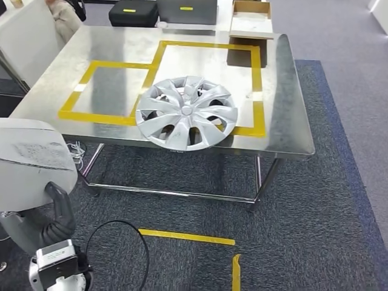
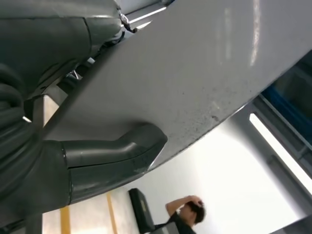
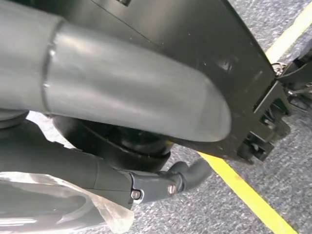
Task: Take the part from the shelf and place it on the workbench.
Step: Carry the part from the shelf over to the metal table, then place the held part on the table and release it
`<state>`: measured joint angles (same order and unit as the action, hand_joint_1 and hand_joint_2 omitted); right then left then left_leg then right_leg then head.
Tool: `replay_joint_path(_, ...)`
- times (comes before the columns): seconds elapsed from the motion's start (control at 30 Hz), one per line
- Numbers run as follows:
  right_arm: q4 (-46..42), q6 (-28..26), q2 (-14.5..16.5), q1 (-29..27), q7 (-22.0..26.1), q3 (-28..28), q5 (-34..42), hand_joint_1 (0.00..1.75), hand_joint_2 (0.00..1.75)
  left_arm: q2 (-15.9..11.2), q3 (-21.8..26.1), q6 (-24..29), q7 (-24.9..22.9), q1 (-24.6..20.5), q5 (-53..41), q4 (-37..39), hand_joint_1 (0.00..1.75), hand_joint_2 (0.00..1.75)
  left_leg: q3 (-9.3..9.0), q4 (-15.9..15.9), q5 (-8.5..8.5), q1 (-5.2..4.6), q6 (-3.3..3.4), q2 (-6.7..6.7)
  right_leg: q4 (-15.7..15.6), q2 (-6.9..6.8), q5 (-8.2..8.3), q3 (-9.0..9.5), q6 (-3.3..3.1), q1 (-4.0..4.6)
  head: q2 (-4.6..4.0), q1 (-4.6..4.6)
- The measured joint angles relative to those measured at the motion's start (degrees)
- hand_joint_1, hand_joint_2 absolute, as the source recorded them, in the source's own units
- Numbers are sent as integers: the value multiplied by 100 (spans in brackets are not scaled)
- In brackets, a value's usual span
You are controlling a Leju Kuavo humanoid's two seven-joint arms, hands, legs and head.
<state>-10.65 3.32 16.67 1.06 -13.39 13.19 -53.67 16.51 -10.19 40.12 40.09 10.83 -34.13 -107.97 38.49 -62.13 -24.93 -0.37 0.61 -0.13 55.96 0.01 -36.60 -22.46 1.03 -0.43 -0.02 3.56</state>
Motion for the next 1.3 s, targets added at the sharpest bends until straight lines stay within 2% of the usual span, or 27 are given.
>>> replay_joint_path(0.07,1,-13,-1,-3,2,1,-9,0,0,11,25,-1,0,8,20,-58,175,175,-163,201,-106,12,89,-19,76,-10,136,20,80,2,1,-6)
replay_joint_path(0.1,1,-17,-2,-5,5,-1,-12,0,0,15,38,-1,0,12,25,-73,175,175,-279,293,-138,20,129,-25,302,-4,246,-72,93,8,1,-8)
replay_joint_path(0.17,-1,-31,-2,-7,26,-5,-15,0,0,20,57,-2,1,16,31,-85,175,175,-530,438,-219,28,185,-27,1008,5,306,-542,66,33,1,-25)
replay_joint_path(0.2,-3,-37,-2,3,42,-9,-16,0,0,21,63,-3,1,16,32,-86,175,175,-640,477,-282,22,207,-27,1339,7,185,-817,51,53,0,-32)
replay_joint_path(0.23,-5,-42,-2,17,54,-15,-16,0,0,22,68,-3,1,17,33,-87,175,175,-746,496,-357,15,218,-32,1550,6,-19,-1057,51,68,0,-39)
replay_joint_path(0.27,-8,-44,-2,35,63,-25,-16,0,0,23,72,-4,1,18,38,-87,175,175,-861,503,-441,7,225,-43,1616,5,-223,-1230,57,78,0,-47)
replay_joint_path(0.3,-10,-44,-3,49,65,-34,-16,0,0,24,73,-4,1,18,43,-88,175,175,-990,504,-535,0,229,-57,1551,5,-341,-1335,64,84,-1,-54)
replay_joint_path(0.33,-11,-44,-3,55,65,-43,-17,0,0,24,74,-4,1,18,50,-88,175,175,-1132,504,-633,-8,229,-71,1358,5,-276,-1380,71,85,-1,-59)
replay_joint_path(0.37,-13,-44,-4,57,65,-49,-20,0,0,24,75,-4,1,18,58,-87,175,175,-1274,505,-737,-16,225,-81,1075,7,5,-1398,71,85,-1,-68)
replay_joint_path(0.43,-3,-44,-10,62,67,-54,-27,0,0,22,78,-7,2,19,67,-77,175,175,-1473,491,-924,-25,199,-84,609,4,711,-1439,22,105,-1,-56)
replay_joint_path(0.47,2,-42,-13,69,70,-56,-30,0,0,21,79,-9,1,22,69,-70,175,175,-1516,486,-996,-21,171,-85,501,1,946,-1455,-22,126,0,-43)
replay_joint_path(0.5,5,-40,-17,78,74,-60,-29,0,0,21,81,-10,1,24,68,-62,175,175,-1538,475,-1038,-14,142,-85,484,-4,1012,-1463,-69,149,1,-25)
replay_joint_path(0.57,3,-37,-17,89,79,-71,-29,0,0,21,78,-13,0,25,58,-56,175,175,-1538,417,-1050,-6,84,-84,437,-3,984,-1404,-131,151,2,-16)
replay_joint_path(0.63,3,-37,-15,90,70,-78,-29,0,0,19,74,-13,1,23,44,-55,175,175,-1347,34,-1023,-7,14,-71,343,-2,956,-1291,-173,101,2,-2)
replay_joint_path(0.67,3,-37,-15,90,64,-79,-29,0,0,17,74,-11,1,23,28,-53,175,175,-1147,-299,-1077,1,-28,-64,299,-5,933,-1226,-191,73,2,7)
replay_joint_path(0.73,4,-37,-15,89,54,-79,-26,0,0,15,75,-9,2,23,-50,-43,175,175,-676,-954,-1342,40,-101,-61,262,-5,869,-1122,-209,41,1,15)
replay_joint_path(0.77,4,-37,-15,89,49,-79,-23,0,0,14,75,-9,1,23,-107,-32,175,175,-477,-1145,-1448,66,-130,-60,259,1,829,-1073,-205,26,0,16)
replay_joint_path(0.8,5,-37,-15,89,44,-79,-21,0,0,13,75,-8,1,23,-174,-19,175,175,-349,-1170,-1422,92,-156,-60,259,12,787,-1018,-193,11,-1,16)
replay_joint_path(0.83,6,-37,-15,89,41,-79,-19,0,0,13,75,-8,1,22,-256,-6,175,175,-302,-1022,-1239,118,-179,-59,259,24,743,-952,-175,-6,-1,17)
replay_joint_path(0.9,9,-35,-15,87,31,-79,-17,0,0,11,75,-8,0,21,-461,18,175,175,-386,-399,-619,155,-221,-47,257,44,659,-836,-116,-36,-1,17)
replay_joint_path(0.97,13,-35,-15,82,21,-79,-21,0,0,8,75,-9,0,16,-648,50,175,175,-438,107,-338,146,-204,-18,254,52,604,-799,-38,-29,0,40)
replay_joint_path(1.07,14,-37,-15,78,20,-79,-26,0,0,11,75,-8,0,14,-740,89,175,175,-413,221,-284,126,-70,-9,216,47,583,-832,75,-15,1,15)
replay_joint_path(1.13,14,-37,-16,79,20,-79,-26,0,0,15,72,-8,0,11,-759,102,175,175,-429,257,-256,135,12,-7,350,46,467,-887,132,-17,1,-16)
replay_joint_path(1.17,13,-38,-16,79,24,-79,-26,0,0,16,70,-8,0,9,-769,109,175,175,-437,273,-249,141,46,-2,580,47,323,-992,148,-15,1,-37)
replay_joint_path(1.23,6,-42,-17,86,38,-79,-28,0,0,15,67,-8,0,2,-839,131,175,175,-434,275,-255,124,87,2,1328,48,-36,-1353,154,10,0,-79)
replay_joint_path(1.27,1,-42,-17,95,44,-79,-31,0,0,13,69,-8,0,-6,-925,147,175,175,-435,274,-259,111,97,2,1657,48,-144,-1511,148,27,-1,-85)
replay_joint_path(1.3,-3,-41,-17,104,46,-79,-32,0,0,7,76,-8,0,-25,-1040,164,175,175,-439,274,-263,97,106,-1,1821,49,-150,-1589,133,47,-1,-88)
